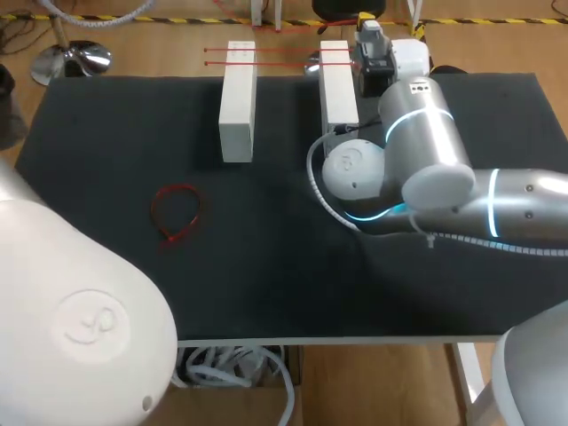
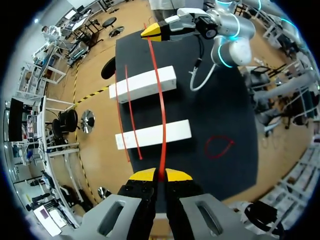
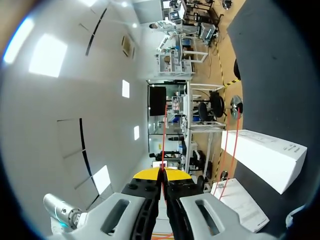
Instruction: Grab the tape and strap the tape.
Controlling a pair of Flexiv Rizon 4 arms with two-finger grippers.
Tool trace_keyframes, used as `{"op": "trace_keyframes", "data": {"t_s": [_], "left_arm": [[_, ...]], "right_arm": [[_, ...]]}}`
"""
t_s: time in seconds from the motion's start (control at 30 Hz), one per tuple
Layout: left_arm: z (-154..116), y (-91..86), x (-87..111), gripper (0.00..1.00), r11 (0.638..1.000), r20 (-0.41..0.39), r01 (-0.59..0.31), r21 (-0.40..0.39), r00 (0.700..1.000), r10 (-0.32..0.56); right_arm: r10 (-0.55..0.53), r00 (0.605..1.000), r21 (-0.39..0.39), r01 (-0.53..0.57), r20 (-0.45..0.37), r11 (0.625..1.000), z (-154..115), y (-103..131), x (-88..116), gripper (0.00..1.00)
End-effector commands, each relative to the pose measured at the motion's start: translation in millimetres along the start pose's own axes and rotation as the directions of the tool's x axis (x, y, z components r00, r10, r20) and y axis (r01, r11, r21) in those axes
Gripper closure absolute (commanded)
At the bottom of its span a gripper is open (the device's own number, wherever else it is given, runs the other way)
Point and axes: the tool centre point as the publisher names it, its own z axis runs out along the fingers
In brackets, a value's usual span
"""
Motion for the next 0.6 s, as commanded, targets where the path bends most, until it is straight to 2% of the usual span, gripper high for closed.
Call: {"op": "trace_keyframes", "data": {"t_s": [0.03, 0.2, 0.37, 0.6], "left_arm": [[-3.5, -3.0, -4.2, 1.00, 0.999, -0.024, 0.010, -0.049, 1.000, -0.011], [-4.2, 0.1, -4.1, 1.00, 0.996, -0.035, 0.014, -0.091, 0.999, -0.017], [-4.0, 2.4, -2.1, 1.00, 0.985, -0.047, -0.007, -0.174, 0.999, -0.001], [-3.9, 1.7, 0.4, 1.00, 0.980, -0.049, -0.020, -0.198, 0.999, 0.010]], "right_arm": [[-0.011, 1.000, 0.008, 0.011, 0.011, 1.000, -1.7, 1.0, 2.8, 1.00], [-0.037, 0.999, 0.017, 0.037, 0.010, 0.999, -2.4, -1.2, 3.2, 1.00], [-0.064, 0.998, 0.023, 0.064, 0.011, 0.998, -3.1, -2.1, 3.7, 1.00], [-0.087, 0.996, 0.031, 0.087, 0.013, 0.996, -5.3, -5.2, 4.5, 1.00]]}}
